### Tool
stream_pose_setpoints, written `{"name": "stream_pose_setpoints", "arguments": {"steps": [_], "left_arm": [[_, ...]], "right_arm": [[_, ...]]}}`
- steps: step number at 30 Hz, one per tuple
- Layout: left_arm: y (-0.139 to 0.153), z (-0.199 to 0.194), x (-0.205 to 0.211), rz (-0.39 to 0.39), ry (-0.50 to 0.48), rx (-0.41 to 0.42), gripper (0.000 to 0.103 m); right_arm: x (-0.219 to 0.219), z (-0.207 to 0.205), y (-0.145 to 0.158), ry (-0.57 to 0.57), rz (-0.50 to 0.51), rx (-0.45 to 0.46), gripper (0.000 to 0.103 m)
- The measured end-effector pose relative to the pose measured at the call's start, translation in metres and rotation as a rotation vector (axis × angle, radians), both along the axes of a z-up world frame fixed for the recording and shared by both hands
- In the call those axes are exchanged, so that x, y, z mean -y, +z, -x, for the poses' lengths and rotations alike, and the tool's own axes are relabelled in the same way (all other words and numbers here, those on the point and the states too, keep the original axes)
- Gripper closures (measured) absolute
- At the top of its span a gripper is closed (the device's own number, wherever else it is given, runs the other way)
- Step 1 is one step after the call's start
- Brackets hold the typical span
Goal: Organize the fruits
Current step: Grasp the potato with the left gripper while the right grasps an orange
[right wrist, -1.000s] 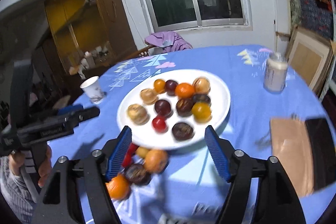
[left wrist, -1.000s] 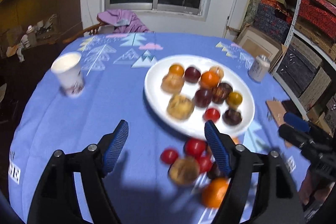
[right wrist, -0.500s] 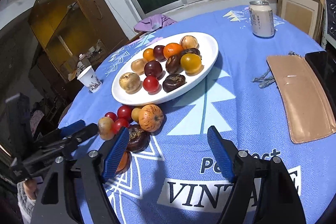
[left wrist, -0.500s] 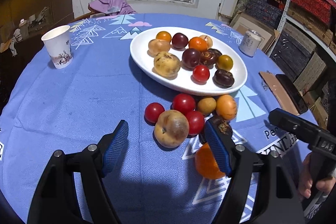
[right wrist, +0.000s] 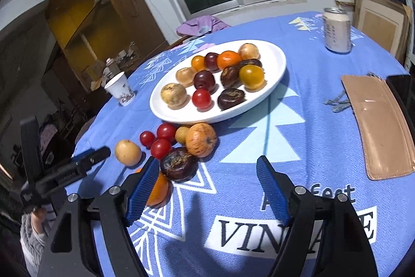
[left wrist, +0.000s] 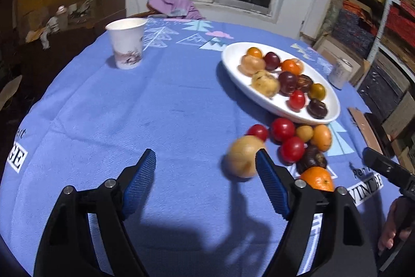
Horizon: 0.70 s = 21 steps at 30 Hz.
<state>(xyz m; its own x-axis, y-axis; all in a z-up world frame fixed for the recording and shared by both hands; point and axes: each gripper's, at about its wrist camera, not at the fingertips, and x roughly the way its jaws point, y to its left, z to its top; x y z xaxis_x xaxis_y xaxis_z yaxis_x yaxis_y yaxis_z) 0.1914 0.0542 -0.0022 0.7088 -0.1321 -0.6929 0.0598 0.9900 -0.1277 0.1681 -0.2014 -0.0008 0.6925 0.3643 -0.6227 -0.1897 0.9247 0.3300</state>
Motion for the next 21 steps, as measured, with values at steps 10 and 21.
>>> {"name": "stream_pose_setpoints", "arguments": {"steps": [10, 21], "left_arm": [[-0.015, -0.016, 0.030, -0.104, -0.077, -0.023, 0.036], [-0.024, -0.036, 0.030, -0.074, -0.102, -0.061, 0.050]], "right_arm": [[-0.007, 0.000, -0.003, 0.021, 0.024, -0.012, 0.025], [-0.022, 0.002, -0.006, 0.071, 0.077, -0.003, 0.025]]}}
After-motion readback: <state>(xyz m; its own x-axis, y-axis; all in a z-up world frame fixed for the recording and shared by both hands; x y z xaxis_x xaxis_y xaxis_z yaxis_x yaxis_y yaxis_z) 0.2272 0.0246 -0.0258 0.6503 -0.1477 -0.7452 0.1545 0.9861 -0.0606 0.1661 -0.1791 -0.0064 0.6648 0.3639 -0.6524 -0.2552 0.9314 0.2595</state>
